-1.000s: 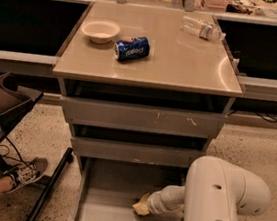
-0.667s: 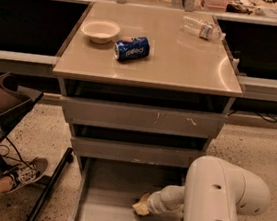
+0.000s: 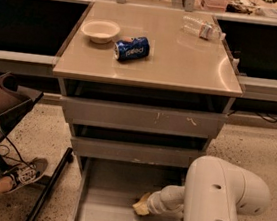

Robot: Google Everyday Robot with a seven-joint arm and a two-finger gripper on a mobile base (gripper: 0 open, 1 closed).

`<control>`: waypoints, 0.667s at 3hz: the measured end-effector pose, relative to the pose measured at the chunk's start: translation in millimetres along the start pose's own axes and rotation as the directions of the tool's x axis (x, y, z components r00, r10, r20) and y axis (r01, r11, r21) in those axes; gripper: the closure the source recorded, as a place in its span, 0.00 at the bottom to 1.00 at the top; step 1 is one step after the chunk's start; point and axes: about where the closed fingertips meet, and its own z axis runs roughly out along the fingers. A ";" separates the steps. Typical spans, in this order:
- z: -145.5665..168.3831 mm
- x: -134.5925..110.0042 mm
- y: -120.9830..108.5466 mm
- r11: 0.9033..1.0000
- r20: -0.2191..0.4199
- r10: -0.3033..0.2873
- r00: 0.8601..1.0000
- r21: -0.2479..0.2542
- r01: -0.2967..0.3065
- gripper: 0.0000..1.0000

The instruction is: Place sponge into bottom drawer

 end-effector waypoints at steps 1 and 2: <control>0.0 0.0 0.1 1.000 0.000 0.000 1.000 0.000 0.000 0.00; 0.0 0.0 0.1 1.000 0.000 0.000 1.000 0.000 0.000 0.00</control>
Offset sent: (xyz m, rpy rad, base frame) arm 0.0000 0.0000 0.0000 0.0000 0.0000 0.0000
